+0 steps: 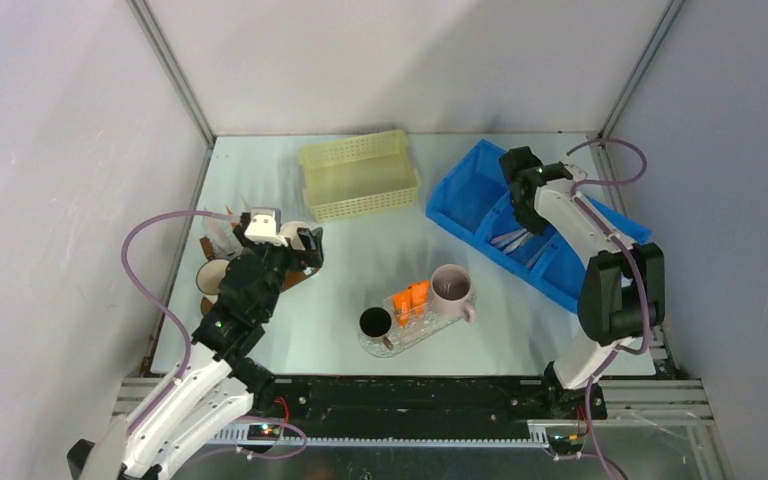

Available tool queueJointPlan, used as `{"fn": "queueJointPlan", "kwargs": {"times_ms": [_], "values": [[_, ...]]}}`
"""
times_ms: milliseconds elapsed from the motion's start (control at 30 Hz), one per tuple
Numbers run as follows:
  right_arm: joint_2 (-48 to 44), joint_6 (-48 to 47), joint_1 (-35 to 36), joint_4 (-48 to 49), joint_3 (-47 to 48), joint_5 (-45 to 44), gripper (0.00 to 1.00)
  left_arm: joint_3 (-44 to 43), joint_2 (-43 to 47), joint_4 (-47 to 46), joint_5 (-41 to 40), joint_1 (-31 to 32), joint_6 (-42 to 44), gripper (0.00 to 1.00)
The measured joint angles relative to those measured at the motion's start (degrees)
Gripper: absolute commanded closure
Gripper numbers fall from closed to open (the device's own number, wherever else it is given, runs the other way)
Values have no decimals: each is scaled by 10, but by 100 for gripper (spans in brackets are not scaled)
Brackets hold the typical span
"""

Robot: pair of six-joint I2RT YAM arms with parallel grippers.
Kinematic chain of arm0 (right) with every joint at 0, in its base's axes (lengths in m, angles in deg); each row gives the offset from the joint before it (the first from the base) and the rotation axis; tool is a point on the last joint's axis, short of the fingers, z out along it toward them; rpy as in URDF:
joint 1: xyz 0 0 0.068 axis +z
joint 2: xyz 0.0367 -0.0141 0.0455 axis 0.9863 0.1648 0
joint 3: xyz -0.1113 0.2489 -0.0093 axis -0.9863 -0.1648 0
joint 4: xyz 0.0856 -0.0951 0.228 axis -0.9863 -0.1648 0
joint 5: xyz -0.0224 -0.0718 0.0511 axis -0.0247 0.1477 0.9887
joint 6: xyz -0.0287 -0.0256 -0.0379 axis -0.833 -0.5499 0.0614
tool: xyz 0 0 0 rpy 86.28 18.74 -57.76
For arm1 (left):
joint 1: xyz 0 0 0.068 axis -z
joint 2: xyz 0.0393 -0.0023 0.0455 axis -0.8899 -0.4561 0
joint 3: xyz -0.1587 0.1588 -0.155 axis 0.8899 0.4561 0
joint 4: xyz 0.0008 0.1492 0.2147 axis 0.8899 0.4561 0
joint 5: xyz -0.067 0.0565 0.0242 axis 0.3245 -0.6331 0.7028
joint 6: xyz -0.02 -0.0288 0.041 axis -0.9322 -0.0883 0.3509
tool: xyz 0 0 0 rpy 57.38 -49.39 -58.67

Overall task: Prepare toiletry sets of a toothbrush and toothpaste on the tray
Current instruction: Pick up the toothbrush from the storage box.

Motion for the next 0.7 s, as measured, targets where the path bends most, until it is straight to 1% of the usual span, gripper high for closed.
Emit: {"fn": "queueJointPlan", "kwargs": {"times_ms": [267,400,500,700], "values": [[-34,-31,11,-5,-1,-38,100,0,-1,0,15,0,-20,2],[-56,-66,21,16,-20,-46,100,-5,-6,3,24,0,-28,2],[-99,-113,40,61,-55,-45,100,-22,-16,11,29,-1,-30,2],[-231,-241,70,223,-147,9,100,-82,-48,20,57,-1,-38,2]]}}
